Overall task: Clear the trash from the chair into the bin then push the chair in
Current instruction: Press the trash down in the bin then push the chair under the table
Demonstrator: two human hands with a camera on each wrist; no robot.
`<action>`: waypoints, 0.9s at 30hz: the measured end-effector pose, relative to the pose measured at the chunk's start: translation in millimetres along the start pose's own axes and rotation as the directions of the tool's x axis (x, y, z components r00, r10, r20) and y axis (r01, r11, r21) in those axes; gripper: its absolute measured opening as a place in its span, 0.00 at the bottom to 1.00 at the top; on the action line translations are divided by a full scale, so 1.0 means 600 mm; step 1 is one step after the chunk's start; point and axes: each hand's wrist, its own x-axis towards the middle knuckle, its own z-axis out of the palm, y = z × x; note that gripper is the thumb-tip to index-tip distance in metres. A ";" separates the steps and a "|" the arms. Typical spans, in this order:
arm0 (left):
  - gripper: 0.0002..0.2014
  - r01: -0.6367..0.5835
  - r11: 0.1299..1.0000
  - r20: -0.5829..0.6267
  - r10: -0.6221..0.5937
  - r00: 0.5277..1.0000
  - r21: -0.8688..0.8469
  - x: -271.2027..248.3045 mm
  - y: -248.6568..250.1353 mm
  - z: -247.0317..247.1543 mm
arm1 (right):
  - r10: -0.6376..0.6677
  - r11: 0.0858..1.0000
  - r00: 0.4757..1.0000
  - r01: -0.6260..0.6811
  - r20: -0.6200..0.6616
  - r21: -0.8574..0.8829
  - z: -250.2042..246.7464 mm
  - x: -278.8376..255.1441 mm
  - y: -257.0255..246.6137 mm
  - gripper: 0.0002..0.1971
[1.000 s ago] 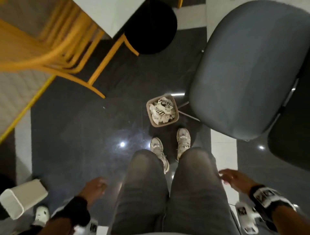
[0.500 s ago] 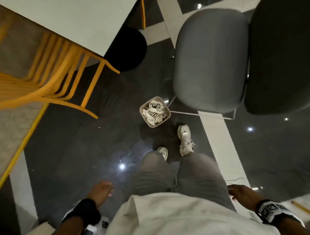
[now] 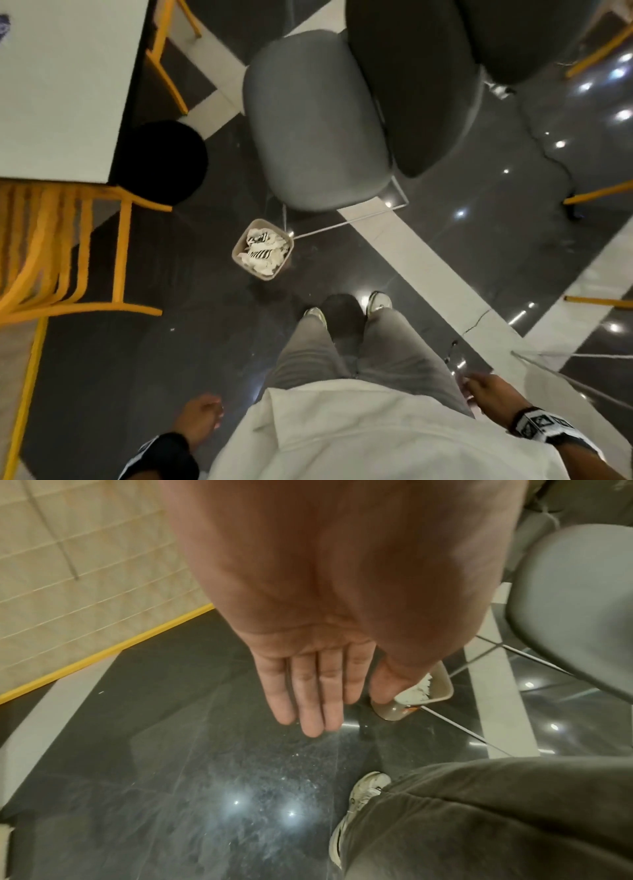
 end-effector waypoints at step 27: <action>0.10 -0.211 0.928 0.052 0.205 0.977 0.308 -0.045 0.590 0.437 | 0.107 0.981 0.992 -0.116 0.066 0.153 -0.408 0.151 0.341 0.07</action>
